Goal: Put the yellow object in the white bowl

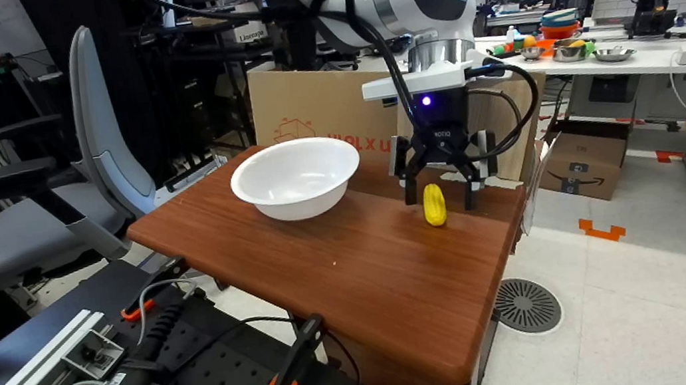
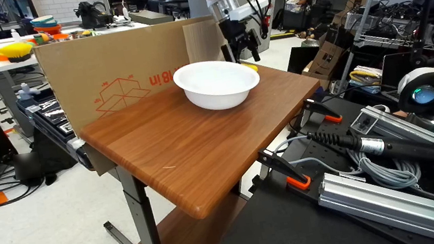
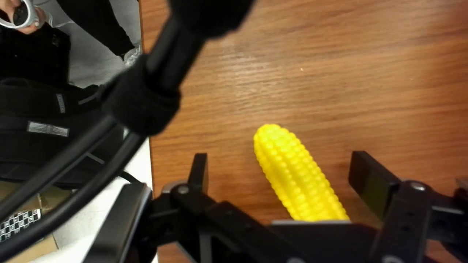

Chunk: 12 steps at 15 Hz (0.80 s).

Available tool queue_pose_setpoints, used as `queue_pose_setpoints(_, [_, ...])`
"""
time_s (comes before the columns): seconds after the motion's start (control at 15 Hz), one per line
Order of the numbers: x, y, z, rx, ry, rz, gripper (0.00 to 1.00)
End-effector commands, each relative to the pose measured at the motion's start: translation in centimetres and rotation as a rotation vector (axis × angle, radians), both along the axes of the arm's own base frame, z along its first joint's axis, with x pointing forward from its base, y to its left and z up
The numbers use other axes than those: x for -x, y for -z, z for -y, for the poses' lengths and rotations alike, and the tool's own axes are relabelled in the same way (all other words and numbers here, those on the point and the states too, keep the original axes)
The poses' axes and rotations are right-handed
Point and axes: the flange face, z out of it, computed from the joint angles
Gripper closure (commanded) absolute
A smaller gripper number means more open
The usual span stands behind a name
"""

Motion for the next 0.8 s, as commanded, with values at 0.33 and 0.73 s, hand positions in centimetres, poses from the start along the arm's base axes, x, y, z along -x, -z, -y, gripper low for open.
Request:
queue_pose_setpoints(0.33, [-2.8, -0.9, -0.8, 0.013, 0.031, 0.014, 0.7])
queue_pose_setpoints(0.73, [-1.5, -1.2, 2.0, 0.022, 0.099, 0.015, 0.95])
